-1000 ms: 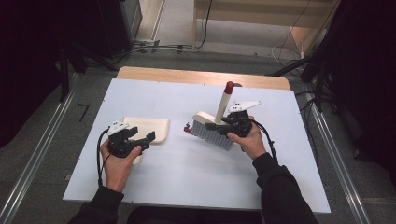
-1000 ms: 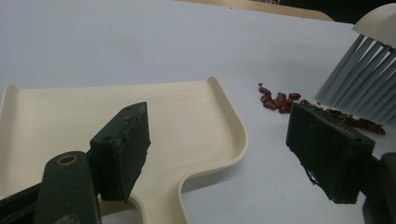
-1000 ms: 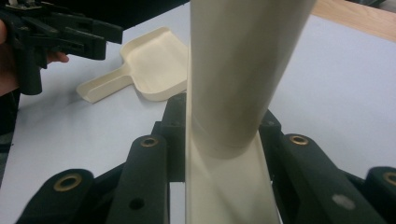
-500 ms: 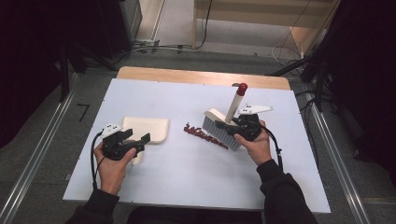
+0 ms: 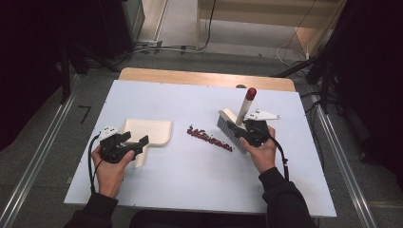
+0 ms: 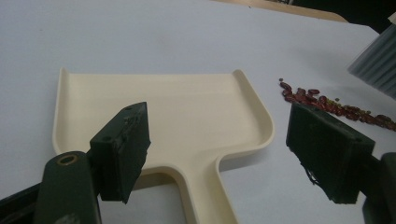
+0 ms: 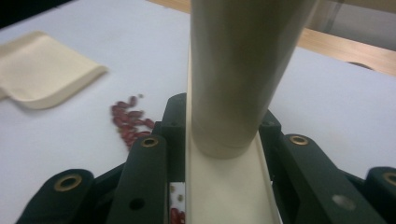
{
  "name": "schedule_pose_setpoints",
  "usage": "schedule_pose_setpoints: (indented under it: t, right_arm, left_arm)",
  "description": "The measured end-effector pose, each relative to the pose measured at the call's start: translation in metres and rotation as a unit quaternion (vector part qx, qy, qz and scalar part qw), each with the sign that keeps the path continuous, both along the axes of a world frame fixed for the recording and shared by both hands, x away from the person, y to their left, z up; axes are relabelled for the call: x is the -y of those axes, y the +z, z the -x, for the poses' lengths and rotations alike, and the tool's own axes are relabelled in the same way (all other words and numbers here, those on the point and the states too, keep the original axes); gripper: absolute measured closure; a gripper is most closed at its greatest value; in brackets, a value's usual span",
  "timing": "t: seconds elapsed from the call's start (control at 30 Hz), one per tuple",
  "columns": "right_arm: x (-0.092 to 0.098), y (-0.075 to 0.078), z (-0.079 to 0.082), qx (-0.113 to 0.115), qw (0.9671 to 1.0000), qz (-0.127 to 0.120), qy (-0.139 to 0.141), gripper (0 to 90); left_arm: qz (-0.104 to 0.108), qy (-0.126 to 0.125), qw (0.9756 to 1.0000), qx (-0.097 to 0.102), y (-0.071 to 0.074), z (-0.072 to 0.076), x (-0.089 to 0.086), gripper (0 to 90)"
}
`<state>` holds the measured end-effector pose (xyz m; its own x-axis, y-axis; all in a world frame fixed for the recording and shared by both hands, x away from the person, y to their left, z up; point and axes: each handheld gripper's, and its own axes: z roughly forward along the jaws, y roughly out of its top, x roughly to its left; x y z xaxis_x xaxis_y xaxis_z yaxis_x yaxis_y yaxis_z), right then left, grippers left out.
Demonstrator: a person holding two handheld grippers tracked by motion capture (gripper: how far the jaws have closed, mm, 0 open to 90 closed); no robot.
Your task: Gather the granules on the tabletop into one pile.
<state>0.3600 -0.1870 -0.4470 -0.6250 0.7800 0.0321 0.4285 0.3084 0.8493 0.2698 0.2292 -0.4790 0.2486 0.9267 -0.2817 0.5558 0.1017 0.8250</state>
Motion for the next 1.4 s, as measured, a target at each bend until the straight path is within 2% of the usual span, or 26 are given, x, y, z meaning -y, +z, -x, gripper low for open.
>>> schedule_pose_setpoints:
  t: [0.13, 0.3, 0.37, 0.43, 0.5, 0.57, 0.67, 0.83, 1.0, 1.4]
  right_arm:
    - [-0.005, -0.003, 0.005, 0.009, 0.9986, 0.021, -0.048, 64.3]
    - [-0.015, -0.010, 0.014, 0.019, 0.9931, 0.049, -0.105, 64.2]
    - [-0.019, -0.012, 0.018, 0.027, 0.9899, 0.065, -0.123, 64.2]
    - [-0.025, -0.014, 0.022, 0.038, 0.9848, 0.088, -0.145, 64.2]
    - [-0.028, -0.016, 0.024, 0.031, 0.9819, 0.098, -0.159, 64.2]
    - [-0.032, -0.020, 0.026, 0.034, 0.9786, 0.110, -0.170, 64.3]
    - [-0.039, -0.021, 0.029, 0.037, 0.9772, 0.113, -0.176, 64.3]
    - [-0.053, -0.025, 0.032, 0.039, 0.9783, 0.110, -0.171, 64.3]
    - [-0.065, -0.029, 0.032, 0.043, 0.9767, 0.107, -0.181, 64.4]
    - [-0.077, -0.029, 0.027, 0.043, 0.9742, 0.105, -0.195, 64.4]
  left_arm:
    - [0.000, 0.000, 1.0000, 0.000, 0.000, 0.000, 0.000, 22.6]
    - [0.000, 0.001, 1.0000, 0.000, 0.000, 0.000, -0.002, 22.6]
    - [0.001, 0.002, 1.0000, 0.000, 0.000, 0.000, -0.002, 22.6]
    - [0.001, 0.003, 1.0000, 0.000, 0.000, 0.000, -0.002, 22.6]
    - [0.001, 0.002, 1.0000, 0.001, 0.000, 0.000, -0.003, 22.6]
    - [0.001, 0.002, 1.0000, 0.001, 0.001, 0.000, -0.002, 22.6]
    - [0.001, 0.001, 1.0000, 0.001, 0.001, 0.000, -0.003, 22.6]
    - [0.004, 0.002, 1.0000, 0.003, 0.001, 0.000, -0.003, 22.6]
    - [0.004, 0.002, 1.0000, 0.003, 0.001, 0.000, -0.003, 22.6]
    - [0.006, 0.001, 1.0000, 0.004, 0.001, 0.000, -0.003, 22.6]
